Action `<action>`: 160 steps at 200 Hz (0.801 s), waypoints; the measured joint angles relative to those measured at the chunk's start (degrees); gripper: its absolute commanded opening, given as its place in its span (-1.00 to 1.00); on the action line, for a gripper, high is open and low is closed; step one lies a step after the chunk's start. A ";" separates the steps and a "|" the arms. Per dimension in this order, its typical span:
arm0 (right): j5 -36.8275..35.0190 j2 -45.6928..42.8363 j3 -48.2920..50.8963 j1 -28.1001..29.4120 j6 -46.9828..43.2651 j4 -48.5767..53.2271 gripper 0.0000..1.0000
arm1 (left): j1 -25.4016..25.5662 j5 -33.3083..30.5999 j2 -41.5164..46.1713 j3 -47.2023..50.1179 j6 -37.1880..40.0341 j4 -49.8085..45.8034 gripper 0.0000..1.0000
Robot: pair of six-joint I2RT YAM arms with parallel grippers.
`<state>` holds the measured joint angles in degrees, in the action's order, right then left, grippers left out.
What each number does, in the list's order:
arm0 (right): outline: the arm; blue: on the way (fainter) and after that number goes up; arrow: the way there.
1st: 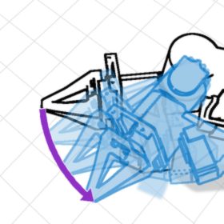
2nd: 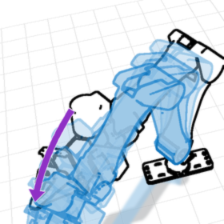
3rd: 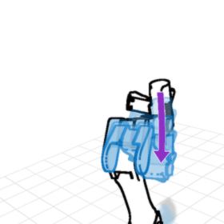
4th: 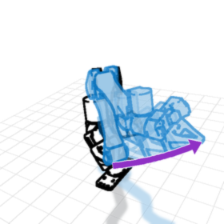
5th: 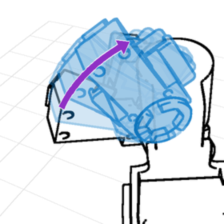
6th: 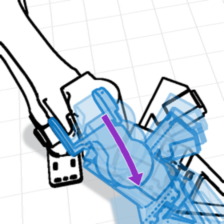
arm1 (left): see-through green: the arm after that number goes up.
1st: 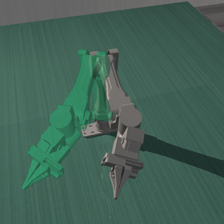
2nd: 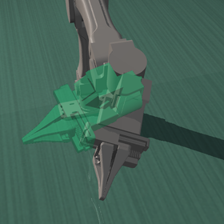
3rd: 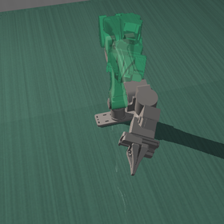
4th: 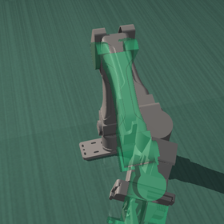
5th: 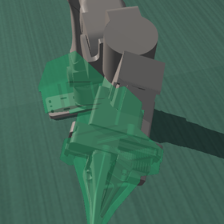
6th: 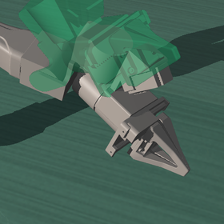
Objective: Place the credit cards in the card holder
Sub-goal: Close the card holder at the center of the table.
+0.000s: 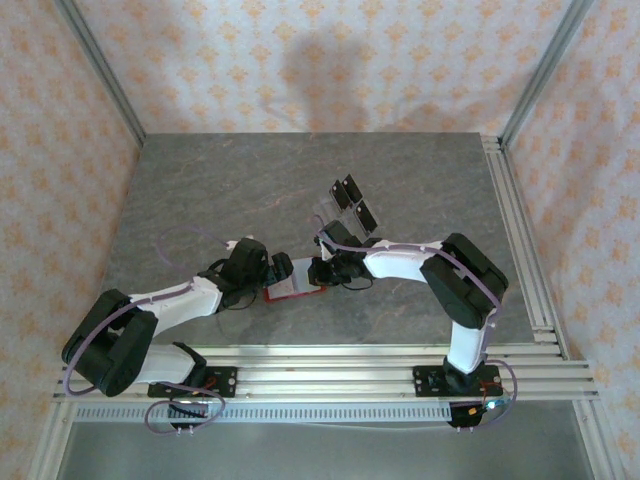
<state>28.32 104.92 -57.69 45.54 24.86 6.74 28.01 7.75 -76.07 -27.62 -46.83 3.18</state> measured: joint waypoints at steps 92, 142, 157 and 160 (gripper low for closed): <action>0.15 0.00 0.07 0.00 0.24 -0.17 -0.76 | 1.42 0.61 -2.43 -1.92 0.42 3.13 0.99; 0.15 0.00 0.07 0.00 0.42 -0.17 -0.77 | 2.08 1.09 1.46 -2.03 -0.04 4.39 1.00; 0.15 0.00 0.07 -0.02 0.42 -0.15 -0.75 | 2.40 1.22 3.65 -2.03 -0.33 5.07 1.00; 0.15 -0.02 0.04 -0.02 0.42 -0.13 -0.74 | 2.45 1.29 4.02 -2.03 -0.48 5.25 1.00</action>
<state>28.47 104.90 -57.65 45.52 25.28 6.61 30.46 9.04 -72.05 -29.65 -47.31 8.43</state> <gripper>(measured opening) 0.119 0.998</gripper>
